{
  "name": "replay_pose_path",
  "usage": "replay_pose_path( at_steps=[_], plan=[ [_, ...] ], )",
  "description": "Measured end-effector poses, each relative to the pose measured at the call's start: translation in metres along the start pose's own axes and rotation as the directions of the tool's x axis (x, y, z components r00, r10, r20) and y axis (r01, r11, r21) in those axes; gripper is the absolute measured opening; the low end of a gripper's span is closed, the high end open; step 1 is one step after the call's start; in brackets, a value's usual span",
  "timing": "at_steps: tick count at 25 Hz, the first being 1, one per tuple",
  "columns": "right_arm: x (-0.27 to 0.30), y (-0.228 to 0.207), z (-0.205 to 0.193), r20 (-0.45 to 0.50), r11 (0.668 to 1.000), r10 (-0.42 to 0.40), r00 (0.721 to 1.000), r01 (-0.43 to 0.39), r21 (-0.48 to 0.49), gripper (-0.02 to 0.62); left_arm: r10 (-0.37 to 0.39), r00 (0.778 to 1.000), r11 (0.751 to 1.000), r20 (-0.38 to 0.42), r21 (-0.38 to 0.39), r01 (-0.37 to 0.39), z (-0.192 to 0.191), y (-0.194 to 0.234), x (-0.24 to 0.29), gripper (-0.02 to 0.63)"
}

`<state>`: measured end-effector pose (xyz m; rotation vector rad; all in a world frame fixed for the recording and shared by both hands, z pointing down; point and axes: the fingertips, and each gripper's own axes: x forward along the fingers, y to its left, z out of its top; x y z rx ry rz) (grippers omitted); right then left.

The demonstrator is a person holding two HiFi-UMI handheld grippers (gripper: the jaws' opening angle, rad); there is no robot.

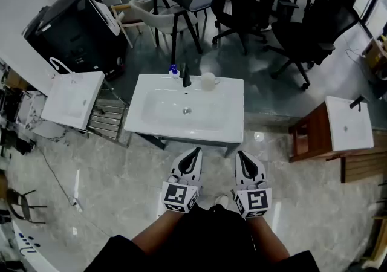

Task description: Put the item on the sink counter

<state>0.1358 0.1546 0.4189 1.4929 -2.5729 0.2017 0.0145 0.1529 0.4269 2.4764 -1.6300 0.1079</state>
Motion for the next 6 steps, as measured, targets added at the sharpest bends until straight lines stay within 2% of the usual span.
replay_pose_path(
  at_steps=[6],
  plan=[
    [0.021, 0.034, 0.007, 0.0, 1.0, 0.001, 1.0, -0.001, -0.008, 0.031, -0.006, 1.0, 1.0, -0.006, -0.019, 0.006, 0.001, 0.034, -0.016, 0.015]
  ],
)
